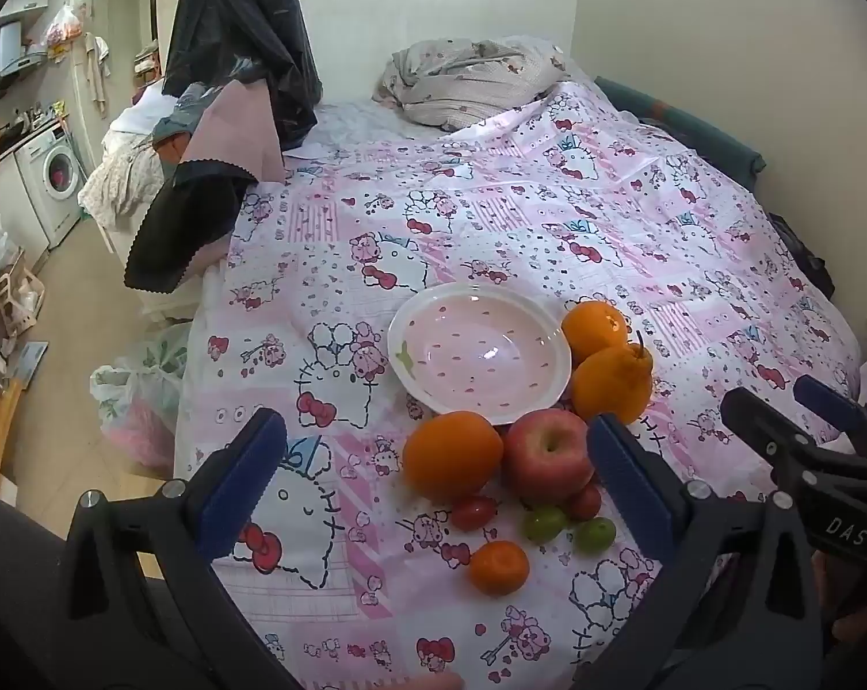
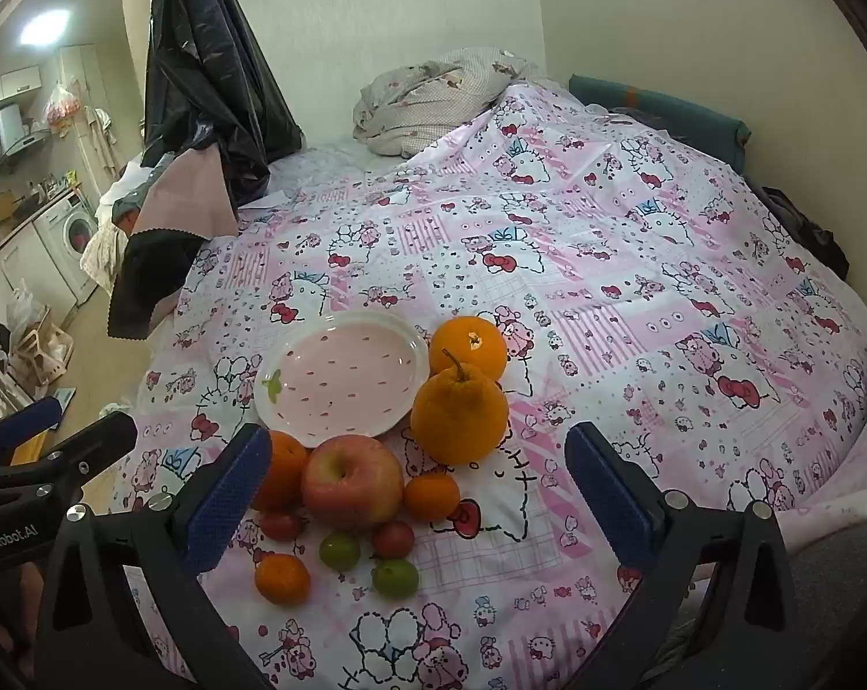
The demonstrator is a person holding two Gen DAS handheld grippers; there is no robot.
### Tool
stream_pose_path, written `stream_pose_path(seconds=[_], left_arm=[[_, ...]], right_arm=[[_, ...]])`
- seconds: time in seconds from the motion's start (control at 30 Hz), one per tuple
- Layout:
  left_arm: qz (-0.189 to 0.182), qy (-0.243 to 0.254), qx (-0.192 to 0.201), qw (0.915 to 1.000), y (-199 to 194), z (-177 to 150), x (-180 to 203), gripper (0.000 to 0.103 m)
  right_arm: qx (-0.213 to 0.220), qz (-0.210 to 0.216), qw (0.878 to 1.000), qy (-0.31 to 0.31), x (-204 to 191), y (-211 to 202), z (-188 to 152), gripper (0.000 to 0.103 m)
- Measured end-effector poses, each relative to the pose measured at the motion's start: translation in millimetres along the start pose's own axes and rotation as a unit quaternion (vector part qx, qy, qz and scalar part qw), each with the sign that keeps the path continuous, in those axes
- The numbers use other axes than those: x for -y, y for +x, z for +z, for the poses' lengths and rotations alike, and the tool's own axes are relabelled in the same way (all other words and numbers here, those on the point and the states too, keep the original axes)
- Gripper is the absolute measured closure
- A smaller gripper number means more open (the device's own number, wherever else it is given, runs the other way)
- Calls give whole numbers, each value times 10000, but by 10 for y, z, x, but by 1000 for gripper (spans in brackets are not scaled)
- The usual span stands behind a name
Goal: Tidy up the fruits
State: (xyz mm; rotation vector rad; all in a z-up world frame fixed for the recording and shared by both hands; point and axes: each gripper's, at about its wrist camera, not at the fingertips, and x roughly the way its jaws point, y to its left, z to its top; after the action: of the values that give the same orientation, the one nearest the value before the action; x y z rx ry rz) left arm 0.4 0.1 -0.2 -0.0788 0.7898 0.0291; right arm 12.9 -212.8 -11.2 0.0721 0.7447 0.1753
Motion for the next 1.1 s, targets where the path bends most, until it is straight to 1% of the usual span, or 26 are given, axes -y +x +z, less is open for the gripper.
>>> stream_pose_path(seconds=[0.13, 0.2, 0.23, 1.1], left_arm=[[10, 2, 16, 10000, 2, 12, -15, 0], [32, 23, 28, 10000, 0, 20, 62, 0], [34, 47, 87, 9999, -12, 4, 43, 0], [34, -22, 51, 10000, -18, 10, -8, 0]], right_arm=[[13, -9, 10000, 1, 0, -3, 7, 0], [28, -2, 10000, -3, 2, -10, 6, 0], [26, 1, 10000, 3, 3, -12, 7, 0], [31, 8, 10000, 5, 1, -13, 5, 0]])
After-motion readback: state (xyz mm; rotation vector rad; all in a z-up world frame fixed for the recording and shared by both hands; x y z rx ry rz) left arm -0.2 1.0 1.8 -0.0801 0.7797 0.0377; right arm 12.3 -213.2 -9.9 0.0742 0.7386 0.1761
